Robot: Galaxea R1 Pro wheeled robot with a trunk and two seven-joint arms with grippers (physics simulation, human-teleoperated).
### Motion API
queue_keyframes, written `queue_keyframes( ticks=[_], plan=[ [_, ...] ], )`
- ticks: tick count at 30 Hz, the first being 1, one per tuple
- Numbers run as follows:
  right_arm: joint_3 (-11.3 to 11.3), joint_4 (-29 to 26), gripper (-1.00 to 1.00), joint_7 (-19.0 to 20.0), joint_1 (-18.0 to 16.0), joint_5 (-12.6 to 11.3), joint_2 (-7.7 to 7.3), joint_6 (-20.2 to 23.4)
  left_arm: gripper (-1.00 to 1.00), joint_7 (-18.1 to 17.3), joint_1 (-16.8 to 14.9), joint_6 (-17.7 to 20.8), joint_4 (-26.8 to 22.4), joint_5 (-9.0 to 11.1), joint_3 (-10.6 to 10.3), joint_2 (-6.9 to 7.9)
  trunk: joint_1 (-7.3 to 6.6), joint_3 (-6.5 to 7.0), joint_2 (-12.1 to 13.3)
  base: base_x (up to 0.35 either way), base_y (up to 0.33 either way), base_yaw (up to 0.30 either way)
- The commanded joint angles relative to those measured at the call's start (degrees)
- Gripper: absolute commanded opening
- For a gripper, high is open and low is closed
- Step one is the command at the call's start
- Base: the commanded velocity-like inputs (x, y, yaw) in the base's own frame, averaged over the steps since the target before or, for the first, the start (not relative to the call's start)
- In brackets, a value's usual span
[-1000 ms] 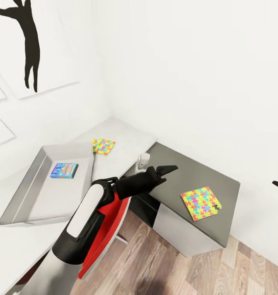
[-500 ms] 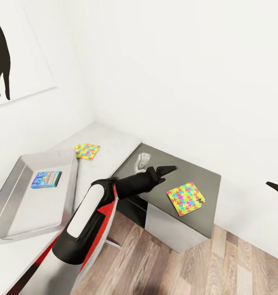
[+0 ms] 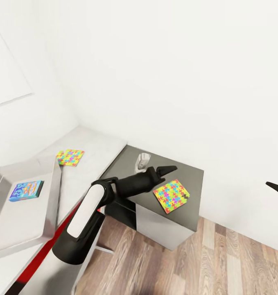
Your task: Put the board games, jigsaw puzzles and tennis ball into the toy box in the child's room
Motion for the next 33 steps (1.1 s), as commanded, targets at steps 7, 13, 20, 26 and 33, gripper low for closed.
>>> queue_keyframes(
  ticks=[7,13,20,26,33],
  plan=[
    [0.06,-0.01,1.00,0.32,-0.09,0.30,0.03,0.22,1.00,0.52,-0.04,0.13,-0.06,0.59,0.18,0.02,0.03,0.31,-0.10,0.000,0.000,-0.240],
    [0.12,0.00,1.00,0.28,-0.11,0.31,0.04,0.22,1.00,0.63,-0.04,0.16,-0.06,0.58,0.27,0.00,0.03,0.65,-0.10,0.000,0.000,-0.240],
    [0.12,0.00,1.00,0.26,-0.13,0.31,-0.02,0.22,1.00,1.01,-0.04,0.17,-0.06,0.51,0.33,-0.01,0.03,1.05,-0.10,0.000,0.000,-0.240],
    [0.15,0.00,1.00,0.26,-0.13,0.31,-0.03,0.22,1.00,1.18,-0.09,0.20,-0.06,0.46,0.28,-0.01,0.03,1.39,-0.10,0.000,0.000,-0.240],
    [0.13,0.00,1.00,0.26,-0.13,0.32,0.02,0.22,1.00,1.27,-0.24,0.22,-0.06,0.38,0.17,-0.01,0.03,1.79,-0.10,0.000,0.000,-0.240]
  ],
)
